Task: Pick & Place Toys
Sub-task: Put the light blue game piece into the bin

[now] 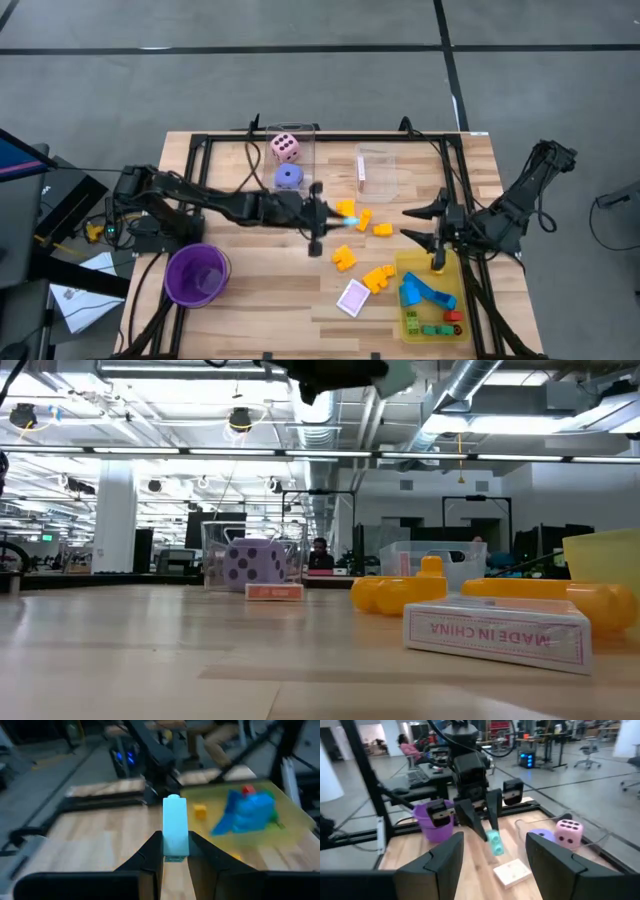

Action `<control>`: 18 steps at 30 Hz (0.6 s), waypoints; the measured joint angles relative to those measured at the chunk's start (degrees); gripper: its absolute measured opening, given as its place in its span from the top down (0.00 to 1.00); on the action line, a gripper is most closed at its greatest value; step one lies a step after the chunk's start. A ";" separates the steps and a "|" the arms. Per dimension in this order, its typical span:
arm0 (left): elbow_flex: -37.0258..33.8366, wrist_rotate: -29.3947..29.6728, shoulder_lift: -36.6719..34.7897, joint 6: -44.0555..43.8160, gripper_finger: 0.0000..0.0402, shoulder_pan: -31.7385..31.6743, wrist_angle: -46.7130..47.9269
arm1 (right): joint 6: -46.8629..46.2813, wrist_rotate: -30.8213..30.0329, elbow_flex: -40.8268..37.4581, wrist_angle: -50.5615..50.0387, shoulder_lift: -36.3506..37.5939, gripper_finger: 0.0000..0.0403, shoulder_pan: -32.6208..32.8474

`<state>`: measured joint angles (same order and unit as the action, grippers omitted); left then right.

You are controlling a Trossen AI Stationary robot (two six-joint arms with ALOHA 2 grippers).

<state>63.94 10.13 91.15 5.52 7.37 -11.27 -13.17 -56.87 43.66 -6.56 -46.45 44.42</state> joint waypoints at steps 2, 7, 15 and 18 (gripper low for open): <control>0.00 0.55 -0.48 -0.04 0.85 -0.96 -2.15 | 0.64 0.16 0.00 0.81 -0.43 0.49 -1.74; 1.06 0.76 -1.13 -0.02 0.85 -1.83 -2.90 | 4.31 5.75 0.00 4.19 -1.83 0.49 -6.92; 4.48 0.85 -1.13 0.09 0.85 -1.79 -2.99 | 6.32 16.01 0.00 9.40 -5.83 0.49 -15.34; 4.72 0.83 -1.13 0.09 0.85 -1.58 -3.06 | 7.62 18.71 0.00 11.09 -7.25 0.49 -17.62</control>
<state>68.66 10.96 90.02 5.61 5.79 -14.33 -5.55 -38.16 43.66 4.53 -53.70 26.80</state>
